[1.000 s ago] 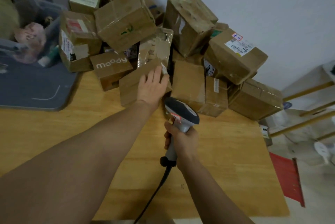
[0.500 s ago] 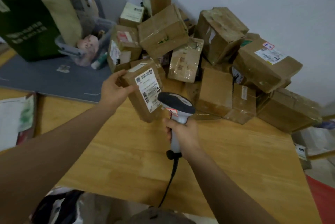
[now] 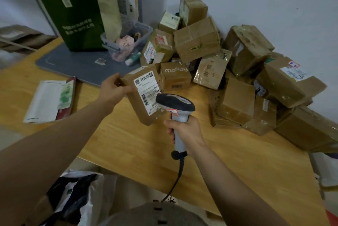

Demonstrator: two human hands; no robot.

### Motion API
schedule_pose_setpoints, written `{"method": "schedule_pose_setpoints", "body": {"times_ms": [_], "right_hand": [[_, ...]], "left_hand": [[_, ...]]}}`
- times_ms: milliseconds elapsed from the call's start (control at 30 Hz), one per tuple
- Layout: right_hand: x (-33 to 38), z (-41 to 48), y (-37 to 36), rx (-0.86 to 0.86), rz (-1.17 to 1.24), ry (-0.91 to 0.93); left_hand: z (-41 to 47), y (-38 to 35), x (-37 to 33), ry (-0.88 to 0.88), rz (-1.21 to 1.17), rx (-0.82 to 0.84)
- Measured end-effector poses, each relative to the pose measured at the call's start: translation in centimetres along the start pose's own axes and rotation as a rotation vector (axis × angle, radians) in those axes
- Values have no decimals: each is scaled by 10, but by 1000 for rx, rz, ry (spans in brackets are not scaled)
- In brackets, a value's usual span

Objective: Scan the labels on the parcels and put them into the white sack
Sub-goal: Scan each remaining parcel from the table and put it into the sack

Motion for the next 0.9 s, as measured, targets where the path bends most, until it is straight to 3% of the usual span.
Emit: {"method": "schedule_pose_setpoints", "body": {"times_ms": [200, 500, 900], "right_hand": [[13, -6, -18, 49, -26, 58], [18, -19, -46, 120, 112, -54], [25, -25, -63, 155, 168, -99]], "left_hand": [[-10, 25, 4, 14, -71, -12], [-22, 58, 16, 76, -349, -52], [-34, 71, 20, 23, -392, -66]]}}
Point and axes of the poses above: each hand's wrist, its own z-axis towards the middle knuckle, its own y-axis out of the back of the hand, x = y × z, the point moved 5 cm from there along z, towards the middle knuckle, and after that the axes turned 6 degrees about y, right-handed, at the moved point
